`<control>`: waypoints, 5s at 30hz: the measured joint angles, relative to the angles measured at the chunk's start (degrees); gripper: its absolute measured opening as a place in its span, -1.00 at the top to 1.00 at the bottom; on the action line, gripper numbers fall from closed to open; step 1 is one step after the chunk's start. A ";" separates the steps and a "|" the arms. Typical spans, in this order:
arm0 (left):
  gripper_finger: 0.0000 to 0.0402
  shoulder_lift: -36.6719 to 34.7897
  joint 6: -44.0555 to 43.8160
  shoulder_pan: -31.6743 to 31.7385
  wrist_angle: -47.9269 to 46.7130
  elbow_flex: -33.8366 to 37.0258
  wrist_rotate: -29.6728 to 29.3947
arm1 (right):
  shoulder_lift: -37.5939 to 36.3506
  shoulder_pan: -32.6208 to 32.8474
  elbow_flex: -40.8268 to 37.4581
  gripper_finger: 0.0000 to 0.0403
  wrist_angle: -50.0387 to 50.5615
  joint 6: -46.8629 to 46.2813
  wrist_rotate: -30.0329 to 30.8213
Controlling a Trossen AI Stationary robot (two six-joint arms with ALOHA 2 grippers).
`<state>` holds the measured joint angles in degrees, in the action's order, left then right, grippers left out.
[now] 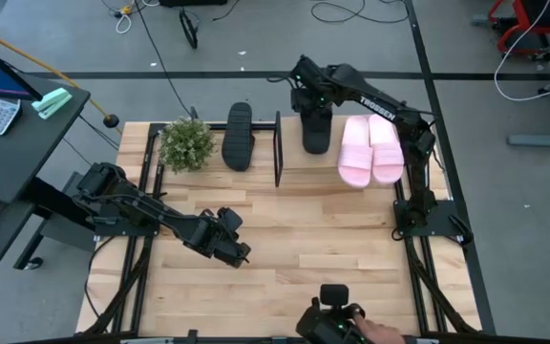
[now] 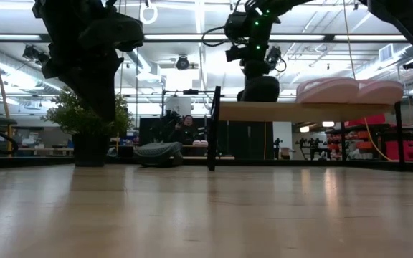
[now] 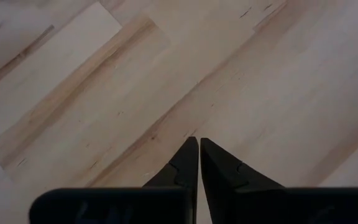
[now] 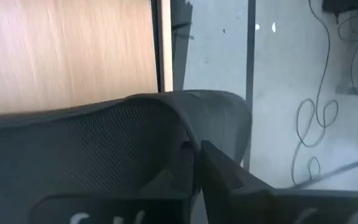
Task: Pick and place slides into the shelf
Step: Adjust the slippers, then put the black slipper on the shelf
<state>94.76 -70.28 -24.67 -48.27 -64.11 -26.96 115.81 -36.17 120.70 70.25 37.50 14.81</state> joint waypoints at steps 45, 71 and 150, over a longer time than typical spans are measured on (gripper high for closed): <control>0.88 0.00 0.48 0.00 -0.26 0.01 -1.01 | -7.36 -0.04 -4.02 0.52 11.34 -7.52 -7.81; 0.93 -2.19 6.01 -0.01 -5.82 0.03 3.40 | -7.31 1.77 -4.00 0.29 -22.16 -32.48 -37.80; 0.68 40.90 67.80 92.71 -13.19 -70.56 57.63 | -12.28 7.81 -3.98 0.31 -12.96 -36.47 -38.82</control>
<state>135.66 -2.48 68.05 -61.46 -134.67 30.67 103.53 -28.36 116.73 57.30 1.03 -24.01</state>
